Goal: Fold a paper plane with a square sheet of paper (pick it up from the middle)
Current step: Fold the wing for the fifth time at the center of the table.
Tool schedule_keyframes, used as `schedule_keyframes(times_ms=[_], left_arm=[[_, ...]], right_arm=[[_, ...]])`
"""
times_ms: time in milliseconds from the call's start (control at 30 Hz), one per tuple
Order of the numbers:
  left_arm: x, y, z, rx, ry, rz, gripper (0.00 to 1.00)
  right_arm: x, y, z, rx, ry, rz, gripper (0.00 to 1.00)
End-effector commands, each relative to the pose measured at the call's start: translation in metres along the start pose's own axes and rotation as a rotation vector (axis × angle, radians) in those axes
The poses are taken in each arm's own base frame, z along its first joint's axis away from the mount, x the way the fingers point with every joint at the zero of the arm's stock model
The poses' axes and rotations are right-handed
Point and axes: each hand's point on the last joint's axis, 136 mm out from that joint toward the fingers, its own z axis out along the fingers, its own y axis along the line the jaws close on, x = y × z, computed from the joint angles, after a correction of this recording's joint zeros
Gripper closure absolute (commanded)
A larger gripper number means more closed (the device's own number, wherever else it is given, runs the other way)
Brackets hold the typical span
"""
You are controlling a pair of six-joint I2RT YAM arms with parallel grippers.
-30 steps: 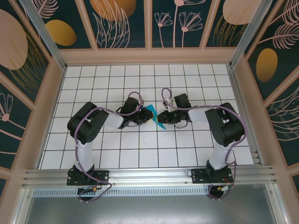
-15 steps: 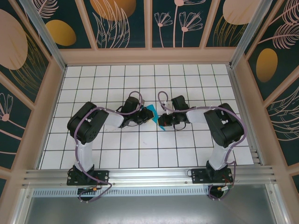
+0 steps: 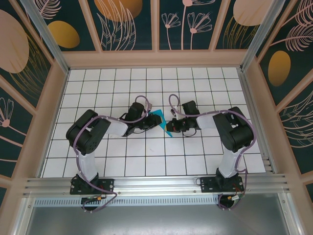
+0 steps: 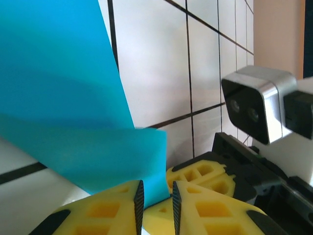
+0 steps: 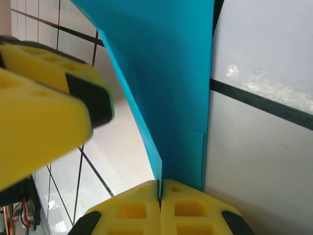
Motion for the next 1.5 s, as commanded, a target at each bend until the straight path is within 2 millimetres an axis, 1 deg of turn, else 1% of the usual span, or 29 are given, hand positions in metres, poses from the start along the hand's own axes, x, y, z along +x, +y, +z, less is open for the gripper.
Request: schedule_keyframes(times_ms=[0,100,200,367,567,700,800,1000,1133,1300,1400,1467], left_arm=[[0.006,-0.006,0.0,0.019,-0.007,0.021,0.76],[0.01,0.002,0.003,0.0,-0.002,0.005,0.78],[0.013,0.004,0.008,-0.003,0.009,-0.001,0.79],[0.009,0.006,0.015,-0.014,0.012,-0.004,0.8],[0.008,0.021,0.023,-0.079,0.016,-0.043,0.84],[0.008,0.034,0.024,-0.157,0.02,-0.063,0.86],[0.012,0.046,0.023,-0.21,0.035,-0.08,0.86],[0.02,0.061,0.024,-0.269,0.066,-0.097,0.86],[0.023,0.065,0.024,-0.274,0.076,-0.097,0.86],[0.026,0.065,0.023,-0.273,0.081,-0.093,0.86],[0.026,0.064,0.023,-0.266,0.082,-0.09,0.86],[0.026,0.063,0.023,-0.261,0.082,-0.089,0.86]], right_arm=[[0.02,-0.023,0.009,0.053,0.051,0.081,0.99],[0.021,-0.025,0.01,0.064,0.056,0.093,0.98],[0.022,-0.026,0.01,0.067,0.056,0.097,0.98],[0.024,-0.025,0.011,0.06,0.063,0.09,0.97],[0.025,-0.023,0.011,0.063,0.074,0.076,0.95],[0.022,-0.018,0.01,0.044,0.066,0.072,0.94],[0.017,-0.011,0.006,0.026,0.05,0.063,0.92],[0.008,0.003,-0.008,0.001,0.015,0.058,0.84],[0.014,0.008,-0.013,-0.017,0.015,0.077,0.83],[0.022,0.01,-0.018,-0.028,0.009,0.099,0.83],[0.027,0.007,-0.018,-0.015,0.016,0.108,0.87],[0.033,0.001,-0.015,-0.003,0.031,0.121,0.89]])
